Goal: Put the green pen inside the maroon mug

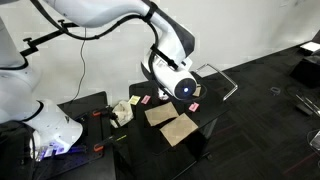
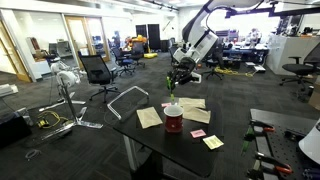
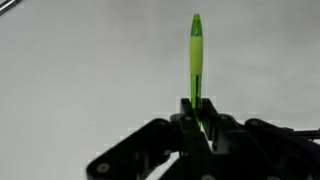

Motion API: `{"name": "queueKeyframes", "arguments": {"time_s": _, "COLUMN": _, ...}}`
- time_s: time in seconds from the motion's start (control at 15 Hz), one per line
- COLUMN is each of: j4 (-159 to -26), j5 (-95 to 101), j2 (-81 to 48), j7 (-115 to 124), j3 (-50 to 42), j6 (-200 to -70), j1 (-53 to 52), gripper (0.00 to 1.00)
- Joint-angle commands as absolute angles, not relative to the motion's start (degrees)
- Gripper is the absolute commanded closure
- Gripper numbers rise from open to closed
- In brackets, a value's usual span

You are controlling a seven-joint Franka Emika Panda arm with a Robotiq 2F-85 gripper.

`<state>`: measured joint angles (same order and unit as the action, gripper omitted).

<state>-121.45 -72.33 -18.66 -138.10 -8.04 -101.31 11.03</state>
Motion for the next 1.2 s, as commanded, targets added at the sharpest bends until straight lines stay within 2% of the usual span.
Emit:
{"name": "queueKeyframes", "arguments": {"time_s": 0.0, "j4": -121.6, "j5": -74.3, "j2": -20.0, "j7": -140.2, "j3": -8.5, "j6": -102.1, "j1": 11.4, "gripper": 0.96}}
{"name": "queueKeyframes", "arguments": {"time_s": 1.13, "j4": -121.0, "j5": -75.3, "j2": -26.2, "j7": -139.3, "j3": -8.4, "j6": -102.6, "j1": 11.2, "gripper": 0.96}}
